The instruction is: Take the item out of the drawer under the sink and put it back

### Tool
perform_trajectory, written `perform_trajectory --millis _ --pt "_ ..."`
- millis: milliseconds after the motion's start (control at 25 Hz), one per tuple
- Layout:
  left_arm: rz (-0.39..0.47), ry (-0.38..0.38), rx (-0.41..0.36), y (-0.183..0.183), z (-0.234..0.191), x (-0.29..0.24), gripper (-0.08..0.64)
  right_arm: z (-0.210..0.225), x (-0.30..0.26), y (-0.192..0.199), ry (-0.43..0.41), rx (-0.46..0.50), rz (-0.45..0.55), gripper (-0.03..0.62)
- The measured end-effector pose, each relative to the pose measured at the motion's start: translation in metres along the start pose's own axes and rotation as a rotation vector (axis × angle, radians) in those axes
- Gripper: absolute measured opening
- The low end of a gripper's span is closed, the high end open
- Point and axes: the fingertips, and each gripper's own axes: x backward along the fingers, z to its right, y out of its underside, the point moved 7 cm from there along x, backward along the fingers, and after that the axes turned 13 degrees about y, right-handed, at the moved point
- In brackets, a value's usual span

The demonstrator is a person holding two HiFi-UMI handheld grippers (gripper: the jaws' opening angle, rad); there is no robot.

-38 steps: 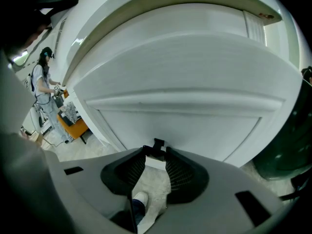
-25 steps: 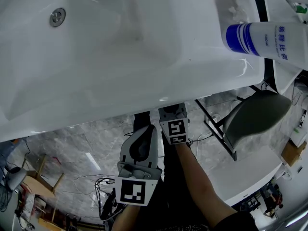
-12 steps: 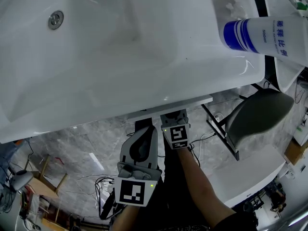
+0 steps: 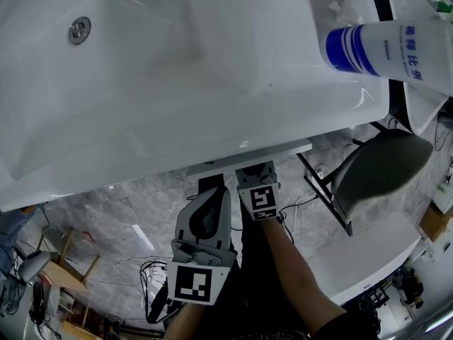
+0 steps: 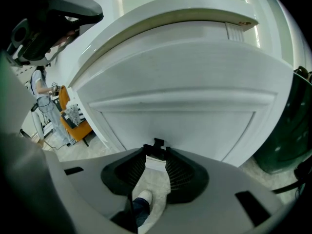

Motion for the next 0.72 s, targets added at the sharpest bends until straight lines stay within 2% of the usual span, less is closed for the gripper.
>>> perform_trajectory --millis 440,720 --pt "0.01 -0.003 -0.003 -0.002 -0.001 -0.002 0.0 0.002 0.006 0.005 0.002 -0.011 -0.018 0.132" --pt "0.044 0.021 -0.031 -0.019 0.007 0.004 0.0 0.007 0.025 0.001 -0.016 -0.013 -0.095 0.119"
